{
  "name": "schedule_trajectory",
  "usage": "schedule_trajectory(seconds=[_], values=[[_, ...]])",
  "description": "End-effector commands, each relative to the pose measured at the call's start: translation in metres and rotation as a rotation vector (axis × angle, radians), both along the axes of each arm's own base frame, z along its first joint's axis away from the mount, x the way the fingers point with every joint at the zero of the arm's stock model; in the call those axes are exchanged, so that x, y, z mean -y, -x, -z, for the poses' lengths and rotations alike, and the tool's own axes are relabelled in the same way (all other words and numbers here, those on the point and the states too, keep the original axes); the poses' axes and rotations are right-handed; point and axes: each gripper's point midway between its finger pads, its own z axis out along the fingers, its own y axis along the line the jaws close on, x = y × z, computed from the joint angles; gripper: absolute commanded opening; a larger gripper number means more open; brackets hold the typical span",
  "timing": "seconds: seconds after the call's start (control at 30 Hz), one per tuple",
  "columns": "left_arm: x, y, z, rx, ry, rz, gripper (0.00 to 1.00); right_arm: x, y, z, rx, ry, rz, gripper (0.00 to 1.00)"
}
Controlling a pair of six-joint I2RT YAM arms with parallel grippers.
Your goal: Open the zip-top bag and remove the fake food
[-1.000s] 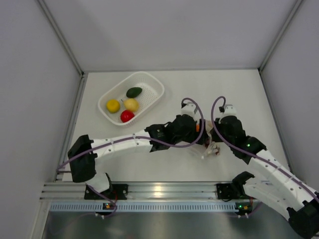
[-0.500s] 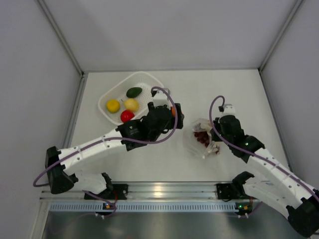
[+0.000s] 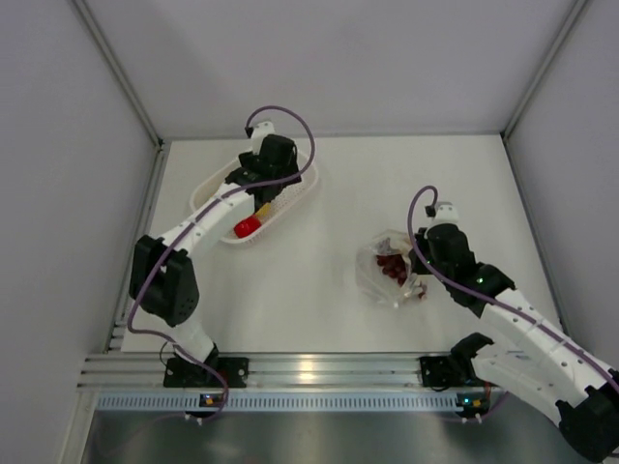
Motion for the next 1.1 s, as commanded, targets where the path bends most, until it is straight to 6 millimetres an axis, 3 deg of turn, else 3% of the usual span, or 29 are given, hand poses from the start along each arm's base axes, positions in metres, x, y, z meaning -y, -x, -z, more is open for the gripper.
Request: schedule_trajectory(seconds=[0.0,0.1,0.13,0.23,0.27,0.33,0.37,0.47,0.57,0.7,0.8,0.93,1.0,1.03,1.07], values=[[-0.008,-0.040,0.003,-0.004,0.034,0.006,0.13,-0.010,-0.011,-0.026,0.078,-0.055,-0.010,0.00],[-0.008,-0.069,0.020,-0.034,0.050,0.018,0.24,-0.009,-0.010,-0.025,0.076,-0.053,-0.008,0.00],[-0.006,-0.078,0.015,-0.022,0.059,0.025,0.34,-0.008,-0.010,-0.025,0.078,-0.051,-0.007,0.00],[-0.005,-0.094,0.053,-0.085,0.046,0.030,0.54,-0.009,-0.010,-0.025,0.077,-0.049,-0.012,0.00],[-0.003,-0.100,0.053,-0.080,0.049,0.036,0.58,-0.009,-0.011,-0.026,0.078,-0.049,-0.013,0.00],[-0.001,-0.105,0.069,-0.108,0.046,0.051,0.70,-0.011,-0.012,-0.028,0.081,-0.053,-0.017,0.00],[0.001,-0.108,0.068,-0.105,0.045,0.061,0.73,-0.011,-0.012,-0.027,0.077,-0.051,-0.015,0.00],[0.006,-0.109,0.076,-0.123,0.048,0.096,0.79,-0.011,-0.013,-0.029,0.080,-0.054,-0.017,0.00],[0.011,-0.108,0.070,-0.116,0.061,0.125,0.99,-0.013,-0.013,-0.030,0.081,-0.056,-0.025,0.00],[0.012,-0.102,0.051,-0.094,0.086,0.137,0.99,-0.019,-0.014,-0.034,0.075,-0.070,-0.050,0.00],[0.013,-0.095,0.026,-0.058,0.113,0.149,0.99,-0.021,-0.015,-0.041,0.084,-0.077,-0.055,0.00],[0.018,-0.069,-0.015,-0.007,0.176,0.184,0.99,-0.022,-0.017,-0.050,0.102,-0.083,-0.053,0.00],[0.027,-0.055,-0.027,0.006,0.188,0.206,0.99,-0.023,-0.019,-0.053,0.106,-0.086,-0.053,0.00],[0.028,-0.047,-0.043,0.035,0.200,0.211,0.99,-0.023,-0.019,-0.054,0.107,-0.087,-0.054,0.00],[0.037,-0.035,-0.041,0.027,0.198,0.231,0.99,-0.024,-0.019,-0.054,0.106,-0.086,-0.055,0.00]])
